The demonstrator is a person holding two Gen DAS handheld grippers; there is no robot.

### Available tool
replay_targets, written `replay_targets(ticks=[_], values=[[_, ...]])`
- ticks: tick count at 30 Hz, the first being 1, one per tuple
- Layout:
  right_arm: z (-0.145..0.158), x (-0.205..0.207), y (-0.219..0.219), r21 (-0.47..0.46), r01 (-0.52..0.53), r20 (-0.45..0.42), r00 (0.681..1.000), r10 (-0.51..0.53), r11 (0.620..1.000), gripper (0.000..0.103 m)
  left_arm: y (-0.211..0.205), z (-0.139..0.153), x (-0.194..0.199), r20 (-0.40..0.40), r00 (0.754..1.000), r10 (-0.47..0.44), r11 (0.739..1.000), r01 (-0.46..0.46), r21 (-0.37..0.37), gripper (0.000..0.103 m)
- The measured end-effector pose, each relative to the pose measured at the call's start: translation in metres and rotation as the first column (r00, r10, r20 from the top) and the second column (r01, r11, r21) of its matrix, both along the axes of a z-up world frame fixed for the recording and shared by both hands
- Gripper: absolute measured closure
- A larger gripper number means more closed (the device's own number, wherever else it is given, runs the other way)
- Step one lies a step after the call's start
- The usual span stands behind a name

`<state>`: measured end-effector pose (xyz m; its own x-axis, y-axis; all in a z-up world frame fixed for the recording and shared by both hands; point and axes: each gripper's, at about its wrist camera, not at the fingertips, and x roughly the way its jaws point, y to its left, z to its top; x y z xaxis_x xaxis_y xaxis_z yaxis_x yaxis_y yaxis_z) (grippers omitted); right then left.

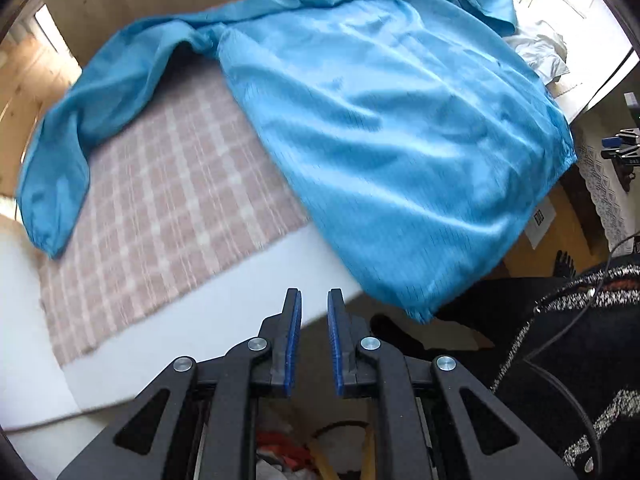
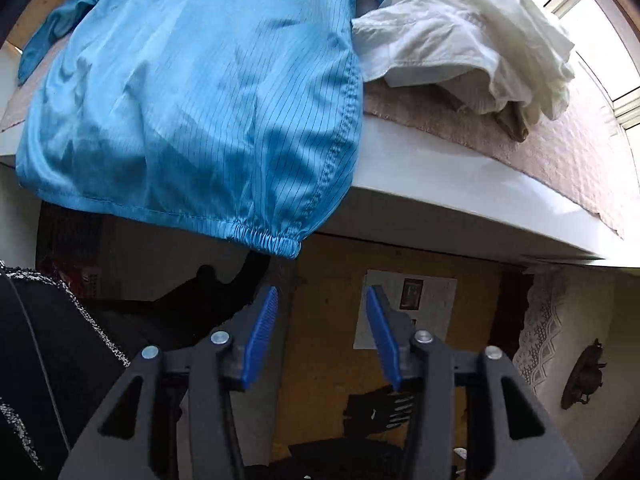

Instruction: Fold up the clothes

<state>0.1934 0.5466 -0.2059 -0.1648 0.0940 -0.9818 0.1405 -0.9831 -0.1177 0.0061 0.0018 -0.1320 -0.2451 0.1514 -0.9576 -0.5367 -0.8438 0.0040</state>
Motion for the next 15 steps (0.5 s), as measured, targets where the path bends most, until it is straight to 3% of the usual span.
replay_targets(ticks=[4,7,9,12,15], values=[[0.055,-0.067,-0.021,-0.053,-0.053,-0.210,0.977,0.041,0.997,0.057,0.029,0.010,-0.069,-0.066,0.998,-0.024,0.999,0.025,0.025,0.089],[0.063,-0.151,-0.058,-0.116,-0.144,-0.328,0.939,0.099,0.983,0.057,0.066,0.012,-0.137,-0.111,0.994,-0.021,0.999,0.025,0.040,0.089],[0.053,-0.215,-0.079,-0.166,-0.181,-0.349,0.930,0.114,0.969,0.057,0.084,0.014,-0.183,-0.144,0.990,-0.008,0.999,0.015,0.045,0.090],[0.032,-0.311,-0.107,-0.226,-0.224,-0.339,0.931,0.139,0.948,0.058,0.109,0.005,-0.247,-0.108,0.994,0.009,0.995,0.002,0.098,0.089],[0.006,-0.391,-0.133,-0.214,-0.275,-0.324,0.925,0.198,0.937,0.078,0.131,-0.020,-0.294,-0.061,0.998,0.008,0.998,-0.004,0.056,0.091]])
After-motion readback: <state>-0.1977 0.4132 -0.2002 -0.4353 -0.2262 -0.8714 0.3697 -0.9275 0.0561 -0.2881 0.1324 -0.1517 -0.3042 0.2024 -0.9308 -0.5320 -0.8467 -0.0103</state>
